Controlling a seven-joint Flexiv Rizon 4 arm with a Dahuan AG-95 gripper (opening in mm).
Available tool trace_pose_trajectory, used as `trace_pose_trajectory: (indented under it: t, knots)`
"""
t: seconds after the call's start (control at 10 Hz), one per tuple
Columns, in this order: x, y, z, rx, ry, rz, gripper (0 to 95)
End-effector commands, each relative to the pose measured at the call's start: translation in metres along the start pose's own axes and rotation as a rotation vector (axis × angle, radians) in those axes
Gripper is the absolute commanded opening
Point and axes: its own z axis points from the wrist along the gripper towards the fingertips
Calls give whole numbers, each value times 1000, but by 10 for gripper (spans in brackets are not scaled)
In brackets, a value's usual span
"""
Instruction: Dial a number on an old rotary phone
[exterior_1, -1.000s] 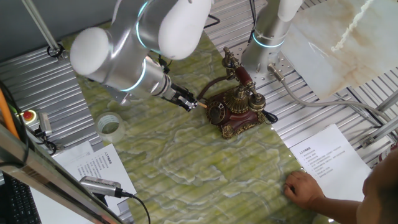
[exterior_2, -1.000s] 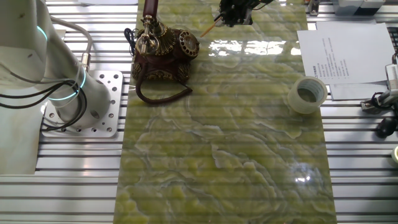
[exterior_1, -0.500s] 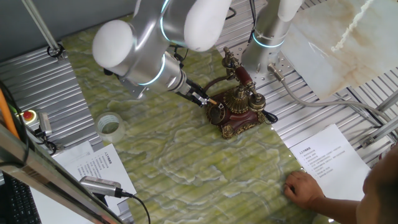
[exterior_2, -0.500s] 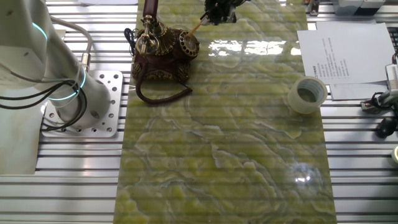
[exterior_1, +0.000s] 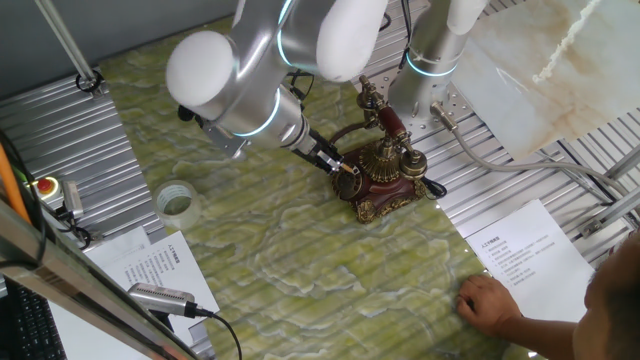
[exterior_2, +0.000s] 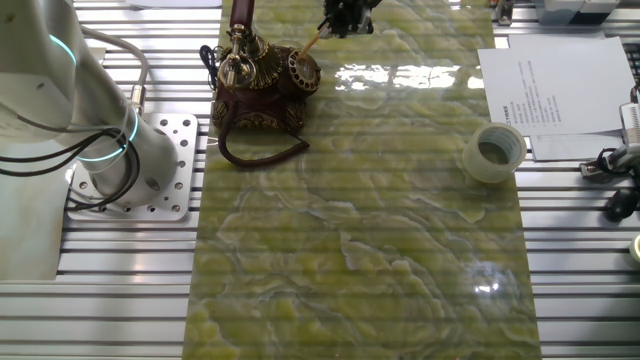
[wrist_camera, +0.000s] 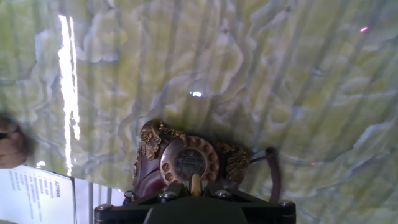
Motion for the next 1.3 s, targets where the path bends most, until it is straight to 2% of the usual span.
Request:
trace_pose_trajectory:
  t: [0.1,0.7,1.3]
  knots:
    - [1,0,0,2,-5,-3,0]
    - [6,-1,7,-3,-21,-14,0]
    - [4,0,10,4,-24,-18,0]
